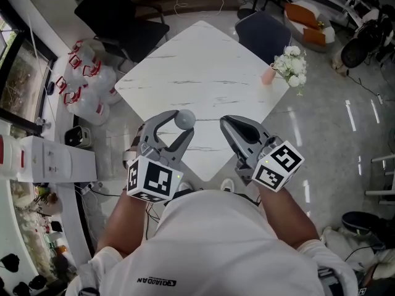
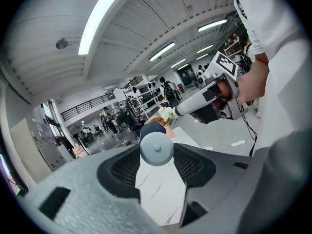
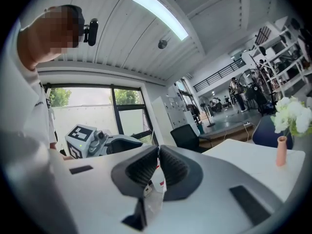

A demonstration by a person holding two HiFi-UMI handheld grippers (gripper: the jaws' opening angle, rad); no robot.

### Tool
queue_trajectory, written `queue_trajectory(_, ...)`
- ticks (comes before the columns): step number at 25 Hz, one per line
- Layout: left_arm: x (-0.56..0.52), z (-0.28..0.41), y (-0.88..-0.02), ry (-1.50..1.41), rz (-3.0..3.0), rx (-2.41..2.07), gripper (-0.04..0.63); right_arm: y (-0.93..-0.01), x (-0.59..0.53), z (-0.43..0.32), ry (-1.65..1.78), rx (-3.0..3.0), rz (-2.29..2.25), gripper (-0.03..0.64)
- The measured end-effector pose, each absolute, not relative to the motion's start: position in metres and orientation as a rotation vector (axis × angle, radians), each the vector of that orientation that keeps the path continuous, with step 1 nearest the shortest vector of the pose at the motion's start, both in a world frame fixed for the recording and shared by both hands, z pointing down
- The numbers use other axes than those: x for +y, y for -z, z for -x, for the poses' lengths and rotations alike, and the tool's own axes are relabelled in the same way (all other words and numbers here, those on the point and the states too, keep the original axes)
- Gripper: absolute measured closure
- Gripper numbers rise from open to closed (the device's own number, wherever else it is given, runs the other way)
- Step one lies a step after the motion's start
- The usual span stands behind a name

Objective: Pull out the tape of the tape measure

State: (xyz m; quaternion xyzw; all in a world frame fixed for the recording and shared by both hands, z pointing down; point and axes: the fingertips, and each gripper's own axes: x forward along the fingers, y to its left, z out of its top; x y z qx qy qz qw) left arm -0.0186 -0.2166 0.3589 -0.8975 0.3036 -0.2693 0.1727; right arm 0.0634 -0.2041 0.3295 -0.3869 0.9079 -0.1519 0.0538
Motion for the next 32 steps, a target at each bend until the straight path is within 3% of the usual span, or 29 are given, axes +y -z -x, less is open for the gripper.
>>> queue_trajectory(32,-0.248,0.066,-0.336,0.736,2.501,1.051,0.373,-0.314,-0.223,-0.15,0.355,2.61,1.456,0.597)
